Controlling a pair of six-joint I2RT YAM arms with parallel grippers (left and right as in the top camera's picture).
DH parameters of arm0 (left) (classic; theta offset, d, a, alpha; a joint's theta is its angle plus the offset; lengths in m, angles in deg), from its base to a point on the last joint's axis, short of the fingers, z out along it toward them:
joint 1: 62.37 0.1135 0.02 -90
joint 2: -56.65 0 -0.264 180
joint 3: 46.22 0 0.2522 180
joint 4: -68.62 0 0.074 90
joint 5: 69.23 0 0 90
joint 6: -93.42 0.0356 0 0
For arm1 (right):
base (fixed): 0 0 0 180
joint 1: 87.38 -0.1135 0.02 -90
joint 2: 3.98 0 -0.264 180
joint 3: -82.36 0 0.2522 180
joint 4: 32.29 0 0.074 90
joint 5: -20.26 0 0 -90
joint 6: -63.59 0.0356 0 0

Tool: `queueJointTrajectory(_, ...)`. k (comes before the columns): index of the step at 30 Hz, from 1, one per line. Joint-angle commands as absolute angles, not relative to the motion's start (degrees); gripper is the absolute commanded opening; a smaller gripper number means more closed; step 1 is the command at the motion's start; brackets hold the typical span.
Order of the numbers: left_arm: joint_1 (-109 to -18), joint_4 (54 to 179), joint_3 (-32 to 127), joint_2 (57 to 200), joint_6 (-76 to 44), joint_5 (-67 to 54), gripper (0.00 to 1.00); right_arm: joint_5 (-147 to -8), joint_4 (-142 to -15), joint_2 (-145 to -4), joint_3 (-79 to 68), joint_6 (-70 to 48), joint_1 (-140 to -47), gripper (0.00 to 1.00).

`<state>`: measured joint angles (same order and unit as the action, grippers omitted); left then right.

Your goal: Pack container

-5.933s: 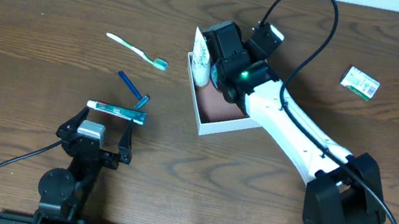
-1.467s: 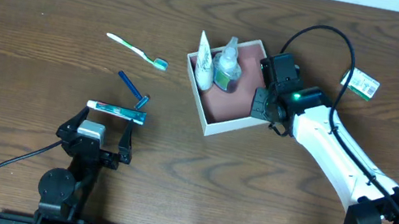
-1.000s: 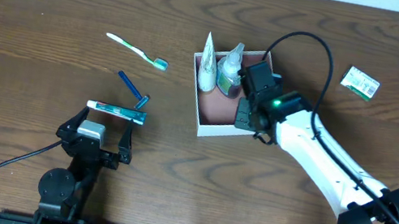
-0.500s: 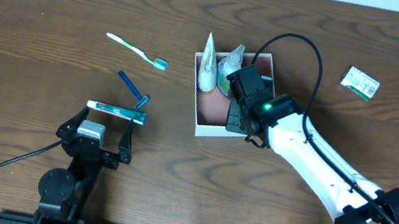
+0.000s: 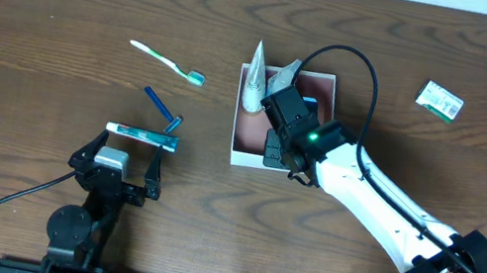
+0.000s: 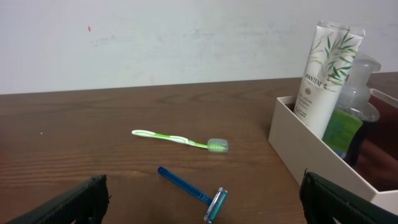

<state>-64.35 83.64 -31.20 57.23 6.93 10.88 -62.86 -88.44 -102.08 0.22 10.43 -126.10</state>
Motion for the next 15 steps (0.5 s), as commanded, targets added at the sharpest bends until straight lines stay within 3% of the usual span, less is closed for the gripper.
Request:
queueJointTrajectory(1,-64.4,85.6,-32.2,56.9,7.7,10.5,0.98,-63.5,-88.4,-102.7,0.9,11.3,-126.7,0.01)
queueJointTrajectory(9,-64.4,85.6,-32.2,56.9,7.7,10.5,0.98,-62.1,-84.1,-102.7,-0.7,9.6,-125.5,0.01)
queueJointTrajectory(15,-64.4,85.6,-32.2,56.9,7.7,10.5,0.98,-62.1,-84.5,-102.0,-5.4,5.6,-122.2,0.07)
